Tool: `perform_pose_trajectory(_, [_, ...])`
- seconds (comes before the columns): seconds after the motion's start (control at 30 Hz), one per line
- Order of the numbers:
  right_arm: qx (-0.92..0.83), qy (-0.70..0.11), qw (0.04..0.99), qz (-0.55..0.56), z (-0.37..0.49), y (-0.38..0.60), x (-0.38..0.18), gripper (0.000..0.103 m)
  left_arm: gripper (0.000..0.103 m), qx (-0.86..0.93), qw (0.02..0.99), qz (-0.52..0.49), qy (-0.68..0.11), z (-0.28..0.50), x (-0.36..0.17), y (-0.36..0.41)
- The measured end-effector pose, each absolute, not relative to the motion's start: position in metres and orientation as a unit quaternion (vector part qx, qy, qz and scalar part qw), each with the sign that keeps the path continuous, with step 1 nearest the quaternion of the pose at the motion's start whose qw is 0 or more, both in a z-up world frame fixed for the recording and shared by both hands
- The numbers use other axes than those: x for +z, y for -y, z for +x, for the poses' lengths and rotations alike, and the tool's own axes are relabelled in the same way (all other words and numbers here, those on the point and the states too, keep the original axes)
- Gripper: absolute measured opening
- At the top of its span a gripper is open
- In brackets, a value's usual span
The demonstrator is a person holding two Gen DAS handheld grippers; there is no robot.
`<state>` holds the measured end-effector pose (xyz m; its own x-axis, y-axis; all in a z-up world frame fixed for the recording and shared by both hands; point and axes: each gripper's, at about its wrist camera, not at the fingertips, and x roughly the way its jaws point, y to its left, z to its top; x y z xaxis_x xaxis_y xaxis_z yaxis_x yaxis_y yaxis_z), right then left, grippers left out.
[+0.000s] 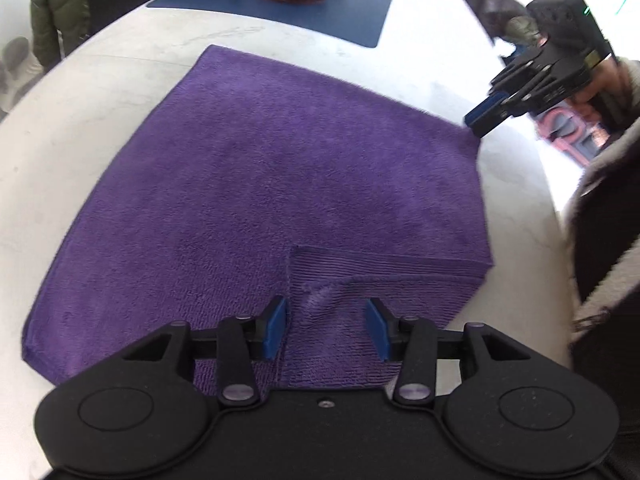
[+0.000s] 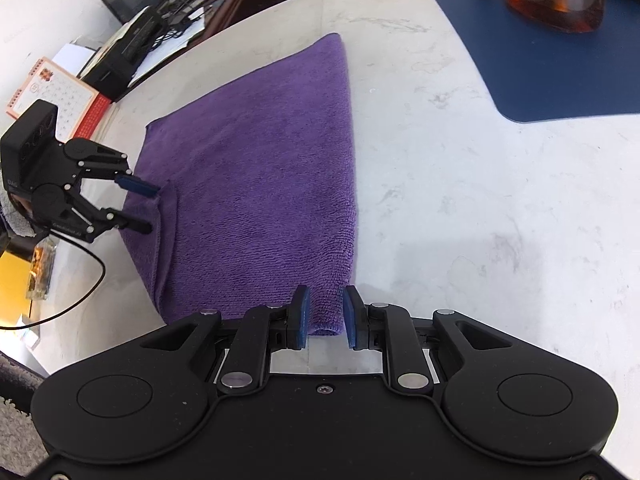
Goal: Fold towel
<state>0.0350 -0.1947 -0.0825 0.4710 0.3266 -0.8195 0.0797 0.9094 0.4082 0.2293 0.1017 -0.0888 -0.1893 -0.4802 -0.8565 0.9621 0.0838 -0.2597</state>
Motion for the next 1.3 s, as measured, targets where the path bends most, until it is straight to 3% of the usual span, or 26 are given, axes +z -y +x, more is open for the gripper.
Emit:
perform_pose_trajectory(0.13, [0.067,-0.512,0.832,0.202,0.036,0.191,-0.084,0.017,0.041,-0.624,0.586,0.263,-0.444,0.236,-0.086,-0.106])
perform_pose_trajectory(0.23, [0.066,-0.513,0.831,0.203,0.036,0.188,-0.085,0.024,0.041,-0.613,0.598,0.260,-0.447,0.242,-0.092,-0.103])
perform_pose_trajectory(0.57, [0.057,-0.510,0.833,0.205,0.032,0.183,-0.084,0.024,0.042,-0.665,0.532,0.249,-0.460,0.226,-0.095,-0.095])
perform_pose_trajectory(1.03, [0.047,-0.508,0.833,0.213,0.027,0.181,-0.082,0.024,0.041,-0.666,0.537,0.265,-0.444,0.231,-0.098,-0.089])
perform_pose_trajectory(1.13, [0.045,-0.507,0.834,0.214,0.026,0.180,-0.082,0.024,0.019,-0.672,0.532,0.253,-0.449,0.235,-0.099,-0.091])
perform_pose_trajectory(1.3, [0.042,-0.506,0.834,0.217,0.023,0.185,-0.082,0.024,0.019,-0.671,0.532,0.254,-0.449,0.235,-0.102,-0.089])
